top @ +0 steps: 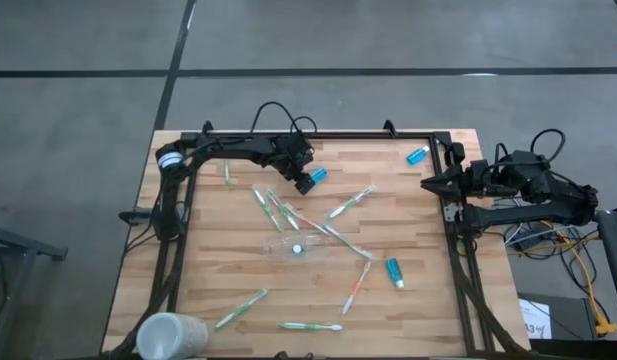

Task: Pick & Place toothbrushing station
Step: Put the blue mouthwash bottle into the transparent organizer

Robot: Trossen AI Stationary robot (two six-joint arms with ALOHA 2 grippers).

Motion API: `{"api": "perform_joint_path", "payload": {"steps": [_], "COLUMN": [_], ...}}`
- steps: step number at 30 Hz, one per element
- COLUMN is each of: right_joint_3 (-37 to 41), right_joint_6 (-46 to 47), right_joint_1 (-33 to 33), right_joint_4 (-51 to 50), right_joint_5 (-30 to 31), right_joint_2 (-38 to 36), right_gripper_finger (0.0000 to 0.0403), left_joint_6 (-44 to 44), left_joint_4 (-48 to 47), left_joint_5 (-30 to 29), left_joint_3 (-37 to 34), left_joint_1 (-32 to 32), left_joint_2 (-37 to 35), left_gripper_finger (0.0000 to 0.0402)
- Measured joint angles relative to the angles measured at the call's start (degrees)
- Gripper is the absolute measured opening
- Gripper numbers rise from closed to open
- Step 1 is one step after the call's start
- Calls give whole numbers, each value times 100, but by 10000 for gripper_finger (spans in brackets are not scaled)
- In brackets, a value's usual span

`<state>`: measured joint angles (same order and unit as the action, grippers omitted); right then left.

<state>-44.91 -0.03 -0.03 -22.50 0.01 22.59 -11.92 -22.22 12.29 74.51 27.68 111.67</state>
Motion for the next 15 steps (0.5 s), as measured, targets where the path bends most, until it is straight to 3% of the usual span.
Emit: {"api": "perform_joint_path", "payload": {"steps": [15], "right_joint_3": [0], "right_joint_6": [0], "right_joint_1": [2], "right_joint_4": [0], "right_joint_5": [0], "right_joint_2": [0], "right_gripper_finger": [34], "left_joint_6": [-154], "left_joint_4": [273], "left_joint_5": [-19], "left_joint_3": [-255], "left_joint_1": [-2], "left_joint_2": [-1], "left_gripper_finger": [202]}}
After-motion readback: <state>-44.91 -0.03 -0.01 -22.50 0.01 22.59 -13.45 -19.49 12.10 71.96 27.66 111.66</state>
